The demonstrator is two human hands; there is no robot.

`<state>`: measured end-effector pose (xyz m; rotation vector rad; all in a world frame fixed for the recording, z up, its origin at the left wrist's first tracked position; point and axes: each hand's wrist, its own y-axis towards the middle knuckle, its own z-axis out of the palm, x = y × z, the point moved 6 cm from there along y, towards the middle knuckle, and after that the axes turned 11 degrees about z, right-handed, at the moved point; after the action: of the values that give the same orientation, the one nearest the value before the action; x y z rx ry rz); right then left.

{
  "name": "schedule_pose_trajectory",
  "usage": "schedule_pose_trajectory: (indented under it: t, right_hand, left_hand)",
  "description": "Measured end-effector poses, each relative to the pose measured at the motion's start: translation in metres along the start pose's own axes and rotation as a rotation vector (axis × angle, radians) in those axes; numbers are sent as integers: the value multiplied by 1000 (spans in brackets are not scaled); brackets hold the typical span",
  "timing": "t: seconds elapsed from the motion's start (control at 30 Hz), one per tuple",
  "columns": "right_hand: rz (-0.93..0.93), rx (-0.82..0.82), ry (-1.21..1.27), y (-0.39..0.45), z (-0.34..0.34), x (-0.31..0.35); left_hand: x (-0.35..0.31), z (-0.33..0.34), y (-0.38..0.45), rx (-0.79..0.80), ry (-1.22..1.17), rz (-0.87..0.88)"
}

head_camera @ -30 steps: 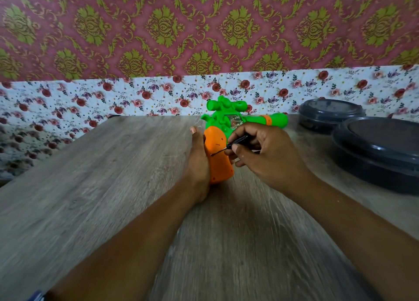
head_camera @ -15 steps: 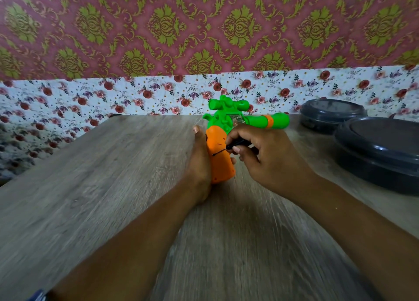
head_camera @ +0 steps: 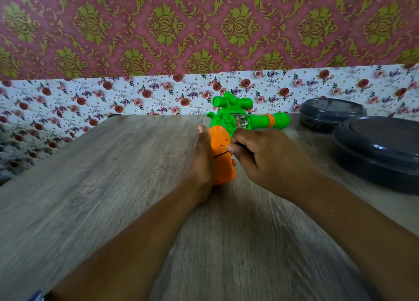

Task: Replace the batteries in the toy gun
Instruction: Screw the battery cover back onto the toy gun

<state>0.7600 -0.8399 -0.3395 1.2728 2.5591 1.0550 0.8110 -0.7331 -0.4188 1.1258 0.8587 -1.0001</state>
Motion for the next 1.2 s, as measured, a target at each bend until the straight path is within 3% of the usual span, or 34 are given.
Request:
schedule_pose_trajectory:
  t: [0.13,0.3,0.63,0.9,1.13,1.2]
  right_hand:
    - [52,37,-152,0,1,-1]
    - [71,229,23,1,5,-2]
    - [33,49,-183,0,-3,6]
    - [101,190,31,0,-3,6]
    - [58,-70,-308,1,-7,2]
    - [84,13,-328,0,-4,6]
  left_hand:
    - [0,0,0,-2,6,-32]
    - [0,-1,0,-19,13,-19]
    - [-3,1,-2,32,26,27]
    - [5,-3,4,35,4,-9]
    - [2,-1,1,17,4,-24]
    - [2,-1,2,20,10,-19]
